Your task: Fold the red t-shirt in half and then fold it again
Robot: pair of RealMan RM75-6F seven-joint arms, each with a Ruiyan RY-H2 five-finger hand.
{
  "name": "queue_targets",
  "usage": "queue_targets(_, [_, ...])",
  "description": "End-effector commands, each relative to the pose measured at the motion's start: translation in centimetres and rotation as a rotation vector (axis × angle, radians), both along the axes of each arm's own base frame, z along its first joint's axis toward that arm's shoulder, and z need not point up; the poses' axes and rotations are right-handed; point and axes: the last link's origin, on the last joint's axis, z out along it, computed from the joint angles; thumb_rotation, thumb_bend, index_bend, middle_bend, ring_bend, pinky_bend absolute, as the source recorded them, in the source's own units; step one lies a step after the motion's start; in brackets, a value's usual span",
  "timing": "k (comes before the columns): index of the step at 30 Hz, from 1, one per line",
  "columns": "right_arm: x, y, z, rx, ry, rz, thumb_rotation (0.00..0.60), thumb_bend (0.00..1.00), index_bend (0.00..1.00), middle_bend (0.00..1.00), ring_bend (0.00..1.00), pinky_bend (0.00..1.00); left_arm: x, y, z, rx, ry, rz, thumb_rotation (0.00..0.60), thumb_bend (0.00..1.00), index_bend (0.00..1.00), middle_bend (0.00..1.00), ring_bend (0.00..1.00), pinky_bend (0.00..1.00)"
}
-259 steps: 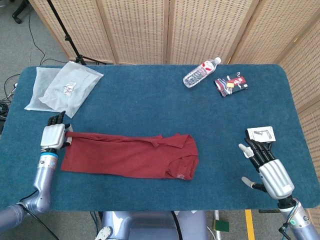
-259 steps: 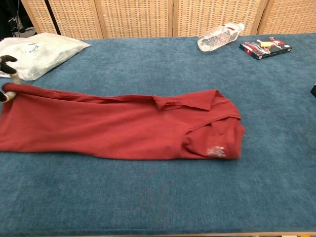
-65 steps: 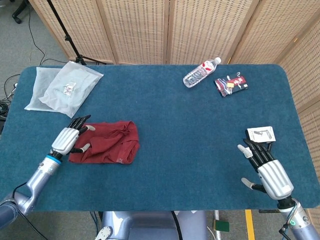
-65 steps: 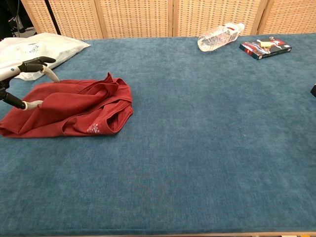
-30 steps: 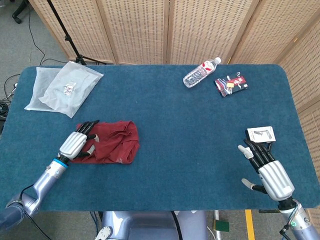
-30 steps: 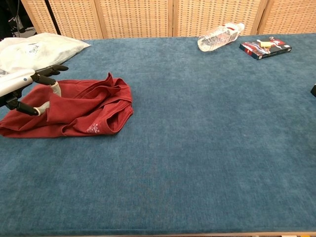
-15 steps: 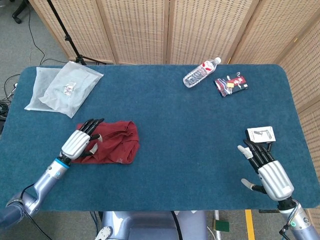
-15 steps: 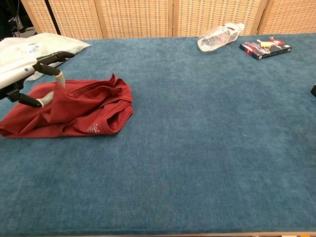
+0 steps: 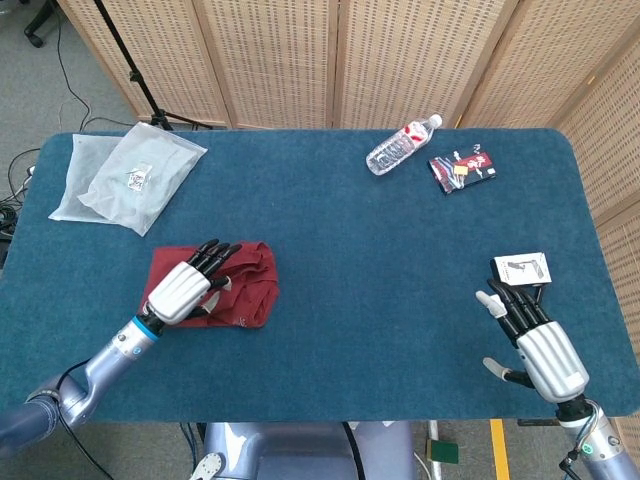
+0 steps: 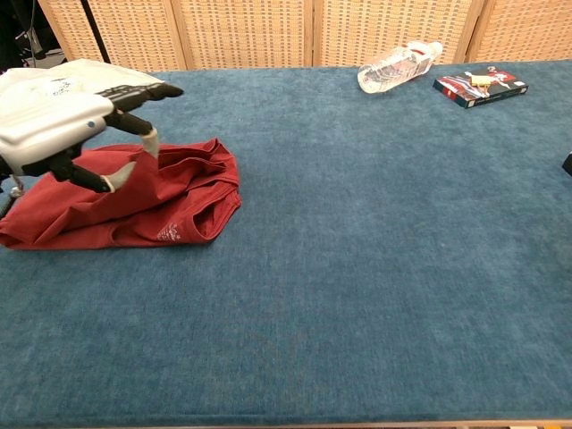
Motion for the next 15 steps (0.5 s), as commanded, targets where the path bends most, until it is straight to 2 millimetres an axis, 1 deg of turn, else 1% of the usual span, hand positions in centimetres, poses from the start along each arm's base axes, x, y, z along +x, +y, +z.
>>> queue_targets(1, [0.0,0.1,0.1,-0.001,-0.001,0.0,0.6,0.0,0.0,0.0,0.0,0.1,1.7,-0.7,-1.2,-0.007,0.068,-0.094,0.6,0.53,0.72,0.0,0.0,0.0])
queue_targets(6, [0.0,0.1,0.2,-0.003,-0.006,0.001,0.6,0.0,0.0,0.0,0.0,0.1,2.2,-1.4,-2.4,-0.004,0.148,-0.164,0.6,0.53,0.72,0.0,0.0,0.0])
queue_targets(10, [0.0,0.1,0.3,-0.002,-0.007,0.002,0.6,0.0,0.0,0.0,0.0,0.1,2.3,-1.6,-2.9,0.003,0.181,-0.193,0.6,0.52,0.72,0.0,0.0,0.0])
queue_targets(15, [0.0,0.2,0.3,0.003,-0.007,0.004,0.6,0.0,0.0,0.0,0.0,0.1,2.4,-1.7,-3.7,0.012,0.219,-0.221,0.6,0.48,0.72,0.0,0.0,0.0])
